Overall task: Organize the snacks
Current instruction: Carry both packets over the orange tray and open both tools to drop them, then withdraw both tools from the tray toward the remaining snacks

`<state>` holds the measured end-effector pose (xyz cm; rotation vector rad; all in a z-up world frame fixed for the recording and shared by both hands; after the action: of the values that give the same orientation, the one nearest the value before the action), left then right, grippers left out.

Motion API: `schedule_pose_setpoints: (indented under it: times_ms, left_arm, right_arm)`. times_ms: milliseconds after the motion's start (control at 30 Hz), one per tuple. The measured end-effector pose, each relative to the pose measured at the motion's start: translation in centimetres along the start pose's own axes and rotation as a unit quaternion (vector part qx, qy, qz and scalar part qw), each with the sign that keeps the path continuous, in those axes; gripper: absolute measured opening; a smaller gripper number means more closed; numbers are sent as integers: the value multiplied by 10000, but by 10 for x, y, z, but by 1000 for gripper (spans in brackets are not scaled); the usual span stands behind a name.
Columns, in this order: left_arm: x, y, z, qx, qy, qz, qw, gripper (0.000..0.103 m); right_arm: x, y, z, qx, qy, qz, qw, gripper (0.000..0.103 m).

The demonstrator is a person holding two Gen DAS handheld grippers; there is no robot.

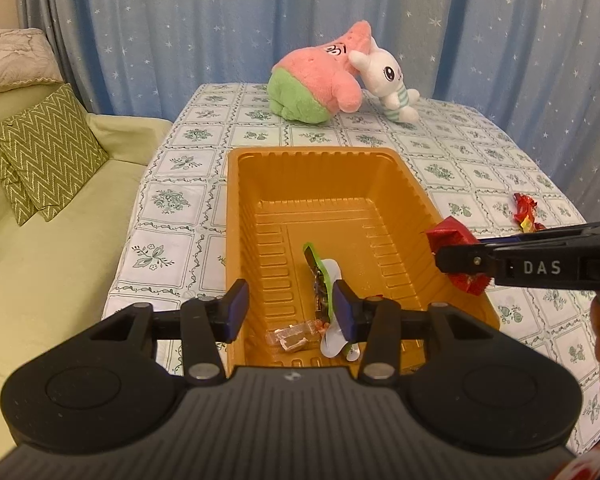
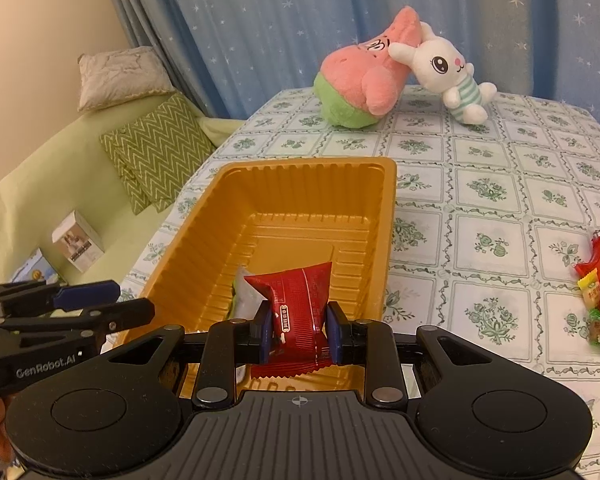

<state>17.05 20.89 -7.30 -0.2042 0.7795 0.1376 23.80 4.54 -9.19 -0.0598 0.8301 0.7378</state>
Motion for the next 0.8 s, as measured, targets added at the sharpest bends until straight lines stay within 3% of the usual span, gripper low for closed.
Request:
schedule_pose_setpoints:
  times_ms: [100, 133, 167, 233, 800]
  left_arm:
    - [-5, 0, -1, -41, -48, 20, 10000, 53]
    - [-7, 0, -1, -44, -58, 20, 10000, 54]
    - [-8, -1, -1, -44, -68, 23, 10000, 56]
    - [-13, -3, -2, -47, -89, 23, 9999, 58]
    - [-70, -40, -29, -191, -231, -61, 9995, 65]
  right_arm:
    - [1, 2, 2, 5, -45, 134, 9999, 29]
    - [0, 2, 3, 36, -70, 119, 9999, 34]
    - [-2, 0, 3, 83, -117, 102, 9998, 51]
    - [-10, -4, 2, 230, -254, 77, 9994, 68]
    - [-110, -44, -64, 1006, -372, -583, 9925, 68]
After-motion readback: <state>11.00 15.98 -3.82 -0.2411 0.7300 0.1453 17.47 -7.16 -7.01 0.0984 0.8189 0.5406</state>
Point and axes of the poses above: each gripper's, at about its wrist camera, not at the fingertips, and x roughly the way its jaws point, y to its left, z to its top, the point moved 6 cm from there along x, roughly the way its jaws point, and after that the axes turned 7 degrees about -x, right-handed, at the moved point
